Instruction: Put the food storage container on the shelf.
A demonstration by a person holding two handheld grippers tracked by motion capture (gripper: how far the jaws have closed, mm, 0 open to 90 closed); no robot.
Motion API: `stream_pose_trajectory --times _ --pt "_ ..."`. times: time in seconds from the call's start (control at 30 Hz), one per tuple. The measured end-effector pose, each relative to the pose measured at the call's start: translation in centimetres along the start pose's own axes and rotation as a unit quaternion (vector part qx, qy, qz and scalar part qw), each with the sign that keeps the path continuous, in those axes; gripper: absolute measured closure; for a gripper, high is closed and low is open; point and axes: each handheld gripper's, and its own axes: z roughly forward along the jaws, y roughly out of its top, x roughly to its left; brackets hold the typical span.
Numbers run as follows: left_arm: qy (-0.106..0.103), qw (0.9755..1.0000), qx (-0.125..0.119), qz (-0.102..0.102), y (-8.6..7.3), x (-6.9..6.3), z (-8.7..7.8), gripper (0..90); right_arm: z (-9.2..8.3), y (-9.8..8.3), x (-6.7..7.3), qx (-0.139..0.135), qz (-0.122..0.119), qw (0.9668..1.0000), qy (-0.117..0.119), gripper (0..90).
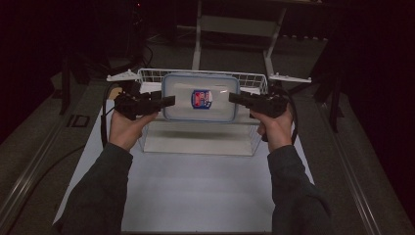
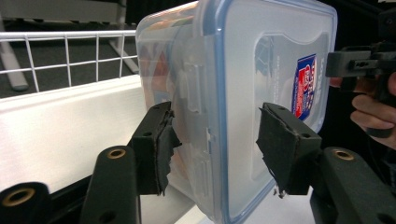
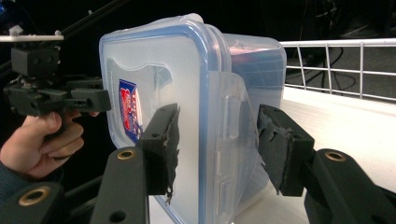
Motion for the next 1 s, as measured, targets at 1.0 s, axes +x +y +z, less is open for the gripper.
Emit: stream_pose_trajectory --times 1.0 --pt "0.065 0.9974 -0.029 0.012 0.0 0.1 0.8 34.5 2.1 0.1 0.5 0.018 -0.038 0.9946 -0.095 45.0"
